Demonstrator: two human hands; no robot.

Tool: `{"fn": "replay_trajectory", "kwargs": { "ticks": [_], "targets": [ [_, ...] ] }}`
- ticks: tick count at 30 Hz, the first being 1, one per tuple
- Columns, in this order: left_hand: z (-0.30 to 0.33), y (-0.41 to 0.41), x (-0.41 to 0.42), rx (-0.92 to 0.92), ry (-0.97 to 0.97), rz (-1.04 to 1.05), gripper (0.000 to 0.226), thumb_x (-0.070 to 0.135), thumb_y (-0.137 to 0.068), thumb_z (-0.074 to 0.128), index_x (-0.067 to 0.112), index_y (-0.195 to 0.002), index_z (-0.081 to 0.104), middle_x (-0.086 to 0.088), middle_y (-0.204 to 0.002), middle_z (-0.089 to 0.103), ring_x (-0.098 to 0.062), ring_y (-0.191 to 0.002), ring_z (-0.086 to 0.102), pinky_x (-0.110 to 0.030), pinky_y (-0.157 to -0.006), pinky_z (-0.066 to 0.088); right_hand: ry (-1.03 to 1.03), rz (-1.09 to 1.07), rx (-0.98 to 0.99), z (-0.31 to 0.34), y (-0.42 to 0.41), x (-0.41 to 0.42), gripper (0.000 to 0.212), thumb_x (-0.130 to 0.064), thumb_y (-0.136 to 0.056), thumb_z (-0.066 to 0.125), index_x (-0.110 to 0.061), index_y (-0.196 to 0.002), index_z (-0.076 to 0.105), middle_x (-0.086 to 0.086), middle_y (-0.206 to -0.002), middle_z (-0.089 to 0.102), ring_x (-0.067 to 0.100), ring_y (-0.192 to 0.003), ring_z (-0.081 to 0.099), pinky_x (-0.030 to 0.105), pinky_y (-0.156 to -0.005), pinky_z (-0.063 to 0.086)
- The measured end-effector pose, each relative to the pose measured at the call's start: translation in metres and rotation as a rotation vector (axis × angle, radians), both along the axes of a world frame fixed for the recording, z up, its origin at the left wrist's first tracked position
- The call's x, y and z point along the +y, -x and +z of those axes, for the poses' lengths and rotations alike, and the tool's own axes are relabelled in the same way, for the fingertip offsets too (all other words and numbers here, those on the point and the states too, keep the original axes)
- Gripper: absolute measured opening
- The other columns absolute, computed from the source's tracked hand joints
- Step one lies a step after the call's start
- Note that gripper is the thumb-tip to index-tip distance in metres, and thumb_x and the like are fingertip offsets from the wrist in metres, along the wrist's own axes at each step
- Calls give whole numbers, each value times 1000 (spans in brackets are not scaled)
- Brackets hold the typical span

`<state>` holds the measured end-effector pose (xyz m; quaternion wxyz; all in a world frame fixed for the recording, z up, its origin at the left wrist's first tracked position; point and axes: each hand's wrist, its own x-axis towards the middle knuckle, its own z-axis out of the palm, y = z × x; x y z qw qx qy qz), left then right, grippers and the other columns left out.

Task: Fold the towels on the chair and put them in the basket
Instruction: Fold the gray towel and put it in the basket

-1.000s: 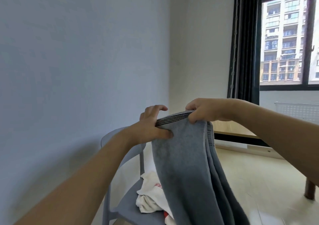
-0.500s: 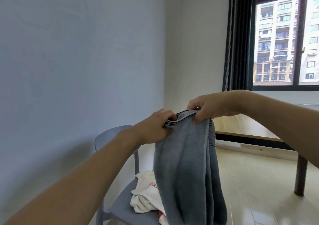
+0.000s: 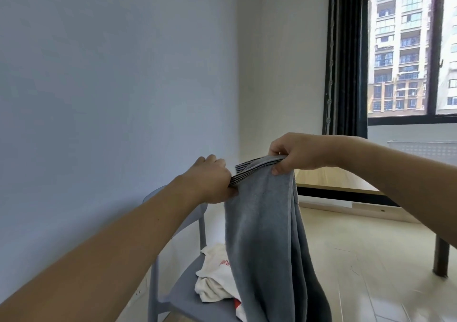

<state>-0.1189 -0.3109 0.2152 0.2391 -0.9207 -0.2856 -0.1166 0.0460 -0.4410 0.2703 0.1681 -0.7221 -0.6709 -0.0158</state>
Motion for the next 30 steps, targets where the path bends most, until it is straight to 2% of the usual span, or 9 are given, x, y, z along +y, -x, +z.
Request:
{"fn": "replay_trajectory", "kwargs": {
  "ticks": [5, 10, 12, 14, 18, 21, 25, 28, 30],
  "targets": [
    [-4, 9, 5, -275, 543, -196, 18, 37, -85, 65, 25, -97, 58, 6, -138, 26, -18, -130, 17, -33, -101, 22, -53, 57, -32, 9, 2, -6, 9, -14, -86, 65, -14, -92, 59, -4, -88, 56, 9, -75, 48, 23, -66, 40],
    [0, 1, -1, -443, 616, -356, 20, 23, -75, 73, 24, -92, 63, 10, -155, 12, -13, -144, 1, -38, -113, 17, -55, 87, -133, 15, 9, -12, 17, -10, -85, 63, -23, -84, 53, -9, -83, 50, 5, -70, 44, 19, -61, 36],
    [5, -3, 0, -428, 643, -431, 31, 27, -69, 70, 16, -98, 66, 0, -137, 42, -21, -131, 36, -42, -106, 38, -58, 78, -169, 17, 9, -15, 20, -9, -85, 63, -25, -82, 51, -8, -84, 49, 4, -70, 43, 19, -61, 36],
    [10, -1, -3, -440, 723, -424, 32, 32, -68, 70, 14, -94, 67, 5, -115, 50, -17, -106, 54, -40, -91, 51, -46, 54, -199, 17, 6, -19, 18, -9, -85, 62, -24, -82, 51, -7, -84, 50, 5, -70, 42, 20, -61, 36],
    [19, 3, -4, -405, 767, -387, 25, 28, -86, 67, 4, -82, 63, 5, -100, 45, -13, -81, 50, -28, -74, 42, -36, 2, -183, 15, -4, -23, 22, -4, -85, 56, -23, -81, 45, -4, -82, 47, 10, -69, 38, 24, -61, 35],
    [22, 6, -13, -385, 761, -429, 8, 14, -91, 58, 8, -94, 54, 1, -84, 49, -13, -71, 45, -25, -64, 37, -41, 7, -31, 11, -10, -22, 29, -3, -85, 57, -27, -96, 43, -3, -85, 48, 13, -73, 42, 26, -63, 40],
    [27, 6, -18, -269, 782, -306, 31, 14, -93, 54, 25, -118, 39, -4, -95, 58, -18, -81, 52, -31, -69, 43, 150, -72, 2, 10, -12, -17, 31, -8, -86, 62, -22, -113, 53, 1, -105, 61, 19, -96, 59, 30, -82, 52],
    [37, 15, -24, -133, 973, -314, 7, 18, -96, 54, 23, -98, 59, 4, -86, 55, -13, -74, 44, -24, -63, 37, 529, -112, 161, 13, -11, -18, 24, -7, -87, 64, -12, -110, 64, 4, -104, 70, 22, -96, 65, 30, -79, 55],
    [38, 13, -17, -146, 879, -251, 12, 22, -97, 52, 24, -87, 58, 4, -82, 54, -13, -70, 43, -24, -61, 34, 513, -143, 165, 6, -11, -10, 19, -9, -87, 64, -9, -106, 64, 8, -99, 68, 22, -85, 64, 31, -72, 56]
  ]
}}
